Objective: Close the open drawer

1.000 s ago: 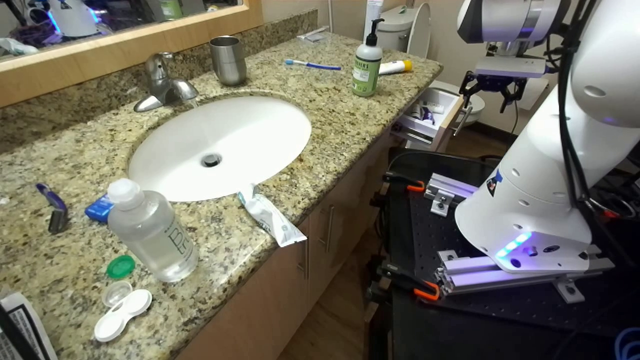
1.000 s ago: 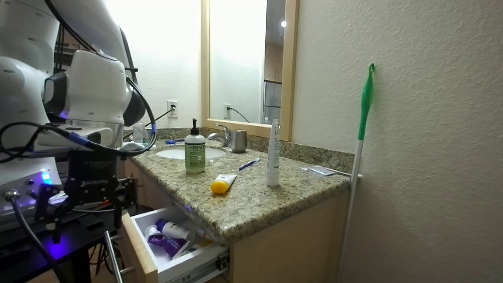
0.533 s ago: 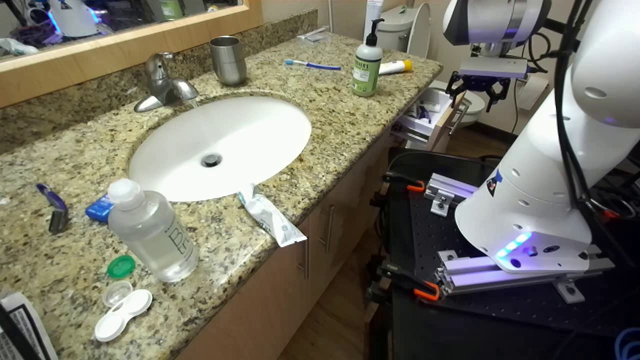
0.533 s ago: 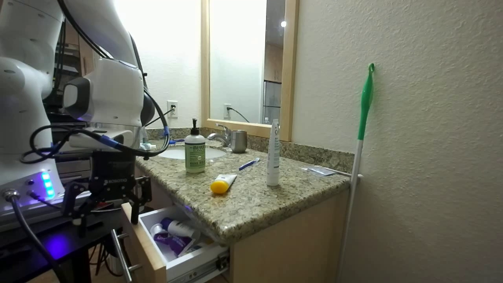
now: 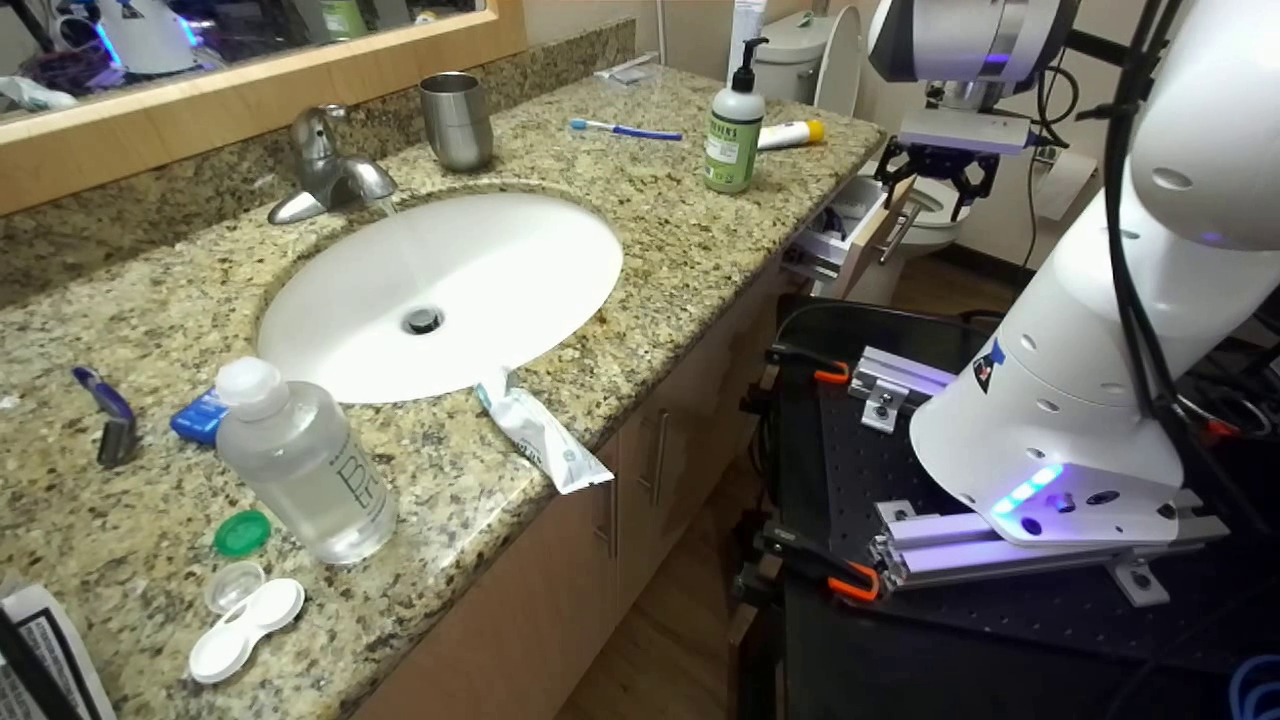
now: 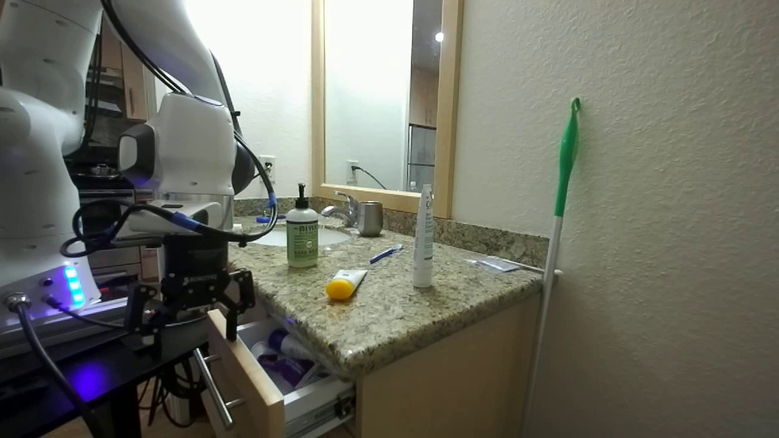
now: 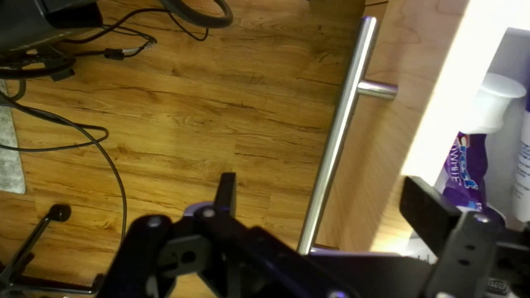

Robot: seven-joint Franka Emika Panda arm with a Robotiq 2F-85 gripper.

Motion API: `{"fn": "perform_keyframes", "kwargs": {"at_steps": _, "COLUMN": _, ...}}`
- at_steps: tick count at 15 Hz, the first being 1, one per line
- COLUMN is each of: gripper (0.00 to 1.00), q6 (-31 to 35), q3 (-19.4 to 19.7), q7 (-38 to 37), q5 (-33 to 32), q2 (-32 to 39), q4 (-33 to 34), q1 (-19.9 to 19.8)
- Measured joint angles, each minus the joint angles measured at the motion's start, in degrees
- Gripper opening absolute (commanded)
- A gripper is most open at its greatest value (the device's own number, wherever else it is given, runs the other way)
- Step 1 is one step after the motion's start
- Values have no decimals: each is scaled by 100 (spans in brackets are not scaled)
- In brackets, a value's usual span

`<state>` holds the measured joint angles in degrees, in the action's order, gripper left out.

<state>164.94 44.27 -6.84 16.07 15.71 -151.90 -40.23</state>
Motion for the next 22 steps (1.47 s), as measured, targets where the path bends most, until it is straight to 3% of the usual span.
{"fn": "perform_keyframes", "kwargs": {"at_steps": 6, "gripper": 100, "q6": -321, "q3": -1250, "q7": 869, "q5": 1372, "q2": 132, "q4": 515, "q1": -1113}}
{"fn": "perform_keyframes", "kwargs": {"at_steps": 11, "gripper": 100, "q6": -1185, "q3": -1767, "q7": 1504, "q5": 2134, "q2": 360, "q4": 1099, "q1": -1803}}
{"fn": "perform_keyframes", "kwargs": {"at_steps": 16, "gripper": 100, "q6": -1680, "q3": -2153, "q7": 2132, "q5": 2096, "q2": 477, "q4": 1421, "q1": -2435}}
{"fn": "perform_keyframes", "kwargs": {"at_steps": 22, "gripper": 100, "q6": -1784, "q3": -2209, "q7": 3511, "q5": 939, "q2": 449, "q4": 1481, "q1": -2927}}
